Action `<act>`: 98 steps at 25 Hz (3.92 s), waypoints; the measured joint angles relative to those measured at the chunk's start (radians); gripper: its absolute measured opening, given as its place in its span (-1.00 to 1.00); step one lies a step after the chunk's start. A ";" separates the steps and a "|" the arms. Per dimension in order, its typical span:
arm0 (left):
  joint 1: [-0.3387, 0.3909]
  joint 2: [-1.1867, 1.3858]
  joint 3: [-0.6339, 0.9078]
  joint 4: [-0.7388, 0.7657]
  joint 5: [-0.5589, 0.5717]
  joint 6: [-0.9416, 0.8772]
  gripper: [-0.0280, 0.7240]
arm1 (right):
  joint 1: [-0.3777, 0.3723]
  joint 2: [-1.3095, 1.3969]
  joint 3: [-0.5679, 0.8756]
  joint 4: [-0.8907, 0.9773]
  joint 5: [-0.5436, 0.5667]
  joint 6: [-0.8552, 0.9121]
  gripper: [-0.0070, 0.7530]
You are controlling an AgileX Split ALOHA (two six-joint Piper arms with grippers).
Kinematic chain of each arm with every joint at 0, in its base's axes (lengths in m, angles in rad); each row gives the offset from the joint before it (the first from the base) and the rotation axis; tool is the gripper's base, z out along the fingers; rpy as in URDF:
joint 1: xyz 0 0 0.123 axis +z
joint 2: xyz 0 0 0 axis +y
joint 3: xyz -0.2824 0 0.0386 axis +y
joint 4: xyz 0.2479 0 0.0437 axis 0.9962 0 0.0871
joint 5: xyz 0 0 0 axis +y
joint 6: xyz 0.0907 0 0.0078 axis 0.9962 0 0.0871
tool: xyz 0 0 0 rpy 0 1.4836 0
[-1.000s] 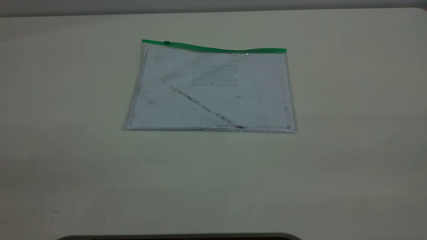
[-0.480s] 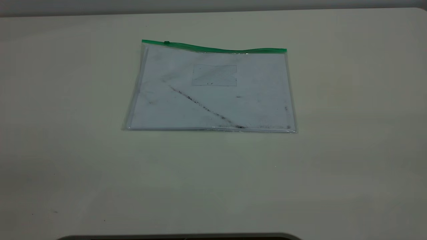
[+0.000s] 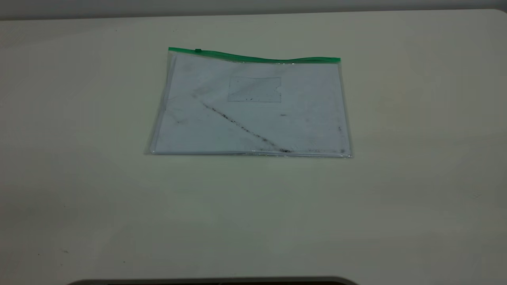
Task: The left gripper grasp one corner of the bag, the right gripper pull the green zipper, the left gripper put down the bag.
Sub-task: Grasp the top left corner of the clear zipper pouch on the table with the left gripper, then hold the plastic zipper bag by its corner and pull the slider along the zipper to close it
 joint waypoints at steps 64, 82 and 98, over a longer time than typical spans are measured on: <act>0.000 2.630 -1.408 -0.719 -0.501 0.779 0.61 | 0.000 2.087 -0.766 1.190 -0.625 -1.328 0.42; 0.000 2.832 -1.592 -0.949 -0.368 0.901 0.57 | 0.000 2.087 -0.768 1.194 -0.626 -1.333 0.42; -0.030 2.832 -1.769 -0.938 -0.162 1.167 -0.78 | 0.047 2.152 -0.823 1.515 -0.570 -1.976 0.39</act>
